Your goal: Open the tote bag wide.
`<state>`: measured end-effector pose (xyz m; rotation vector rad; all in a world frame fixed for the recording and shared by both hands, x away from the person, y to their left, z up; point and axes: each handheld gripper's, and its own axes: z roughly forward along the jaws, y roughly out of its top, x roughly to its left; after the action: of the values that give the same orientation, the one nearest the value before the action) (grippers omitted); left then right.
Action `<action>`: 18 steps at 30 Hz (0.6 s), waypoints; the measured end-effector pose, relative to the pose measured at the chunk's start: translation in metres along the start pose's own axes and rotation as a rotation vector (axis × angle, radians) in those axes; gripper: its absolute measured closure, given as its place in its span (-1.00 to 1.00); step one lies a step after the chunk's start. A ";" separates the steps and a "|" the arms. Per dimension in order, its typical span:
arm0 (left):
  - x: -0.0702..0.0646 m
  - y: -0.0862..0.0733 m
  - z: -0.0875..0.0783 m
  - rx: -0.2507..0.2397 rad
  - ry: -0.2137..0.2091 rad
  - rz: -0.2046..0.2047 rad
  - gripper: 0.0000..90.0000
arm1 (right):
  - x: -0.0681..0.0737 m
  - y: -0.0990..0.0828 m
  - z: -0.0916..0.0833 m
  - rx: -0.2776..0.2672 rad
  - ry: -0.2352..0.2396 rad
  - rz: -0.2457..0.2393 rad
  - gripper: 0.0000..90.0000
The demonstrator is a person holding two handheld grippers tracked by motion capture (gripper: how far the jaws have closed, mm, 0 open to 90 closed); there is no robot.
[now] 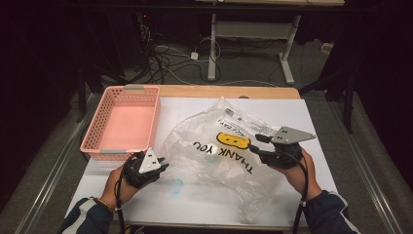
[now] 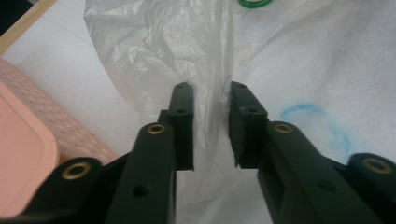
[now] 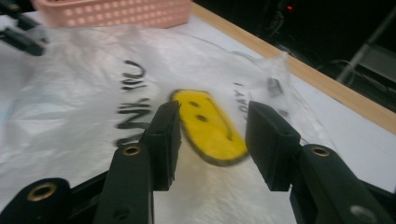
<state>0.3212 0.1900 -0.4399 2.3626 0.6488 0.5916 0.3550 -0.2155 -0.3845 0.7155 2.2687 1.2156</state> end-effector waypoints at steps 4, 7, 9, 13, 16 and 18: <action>-0.001 0.000 -0.001 -0.004 -0.007 0.003 0.72 | -0.006 -0.004 0.002 0.011 -0.038 0.030 0.18; 0.000 0.000 -0.001 -0.003 -0.013 0.006 0.72 | -0.016 -0.009 0.001 0.018 -0.081 0.070 0.16; 0.000 0.000 -0.001 -0.002 -0.017 0.006 0.72 | -0.021 -0.012 0.001 0.028 -0.118 0.074 0.16; -0.001 0.001 -0.001 0.000 -0.020 0.012 0.72 | -0.028 -0.016 0.002 0.037 -0.130 0.100 0.15; -0.001 0.000 -0.001 -0.001 -0.021 0.009 0.72 | -0.029 -0.017 0.002 0.043 -0.135 0.105 0.14; -0.001 0.000 -0.002 -0.002 -0.017 0.008 0.72 | -0.028 -0.016 0.001 0.042 -0.126 0.102 0.15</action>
<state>0.3196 0.1903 -0.4388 2.3671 0.6309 0.5746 0.3732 -0.2405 -0.3945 0.9075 2.1829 1.1381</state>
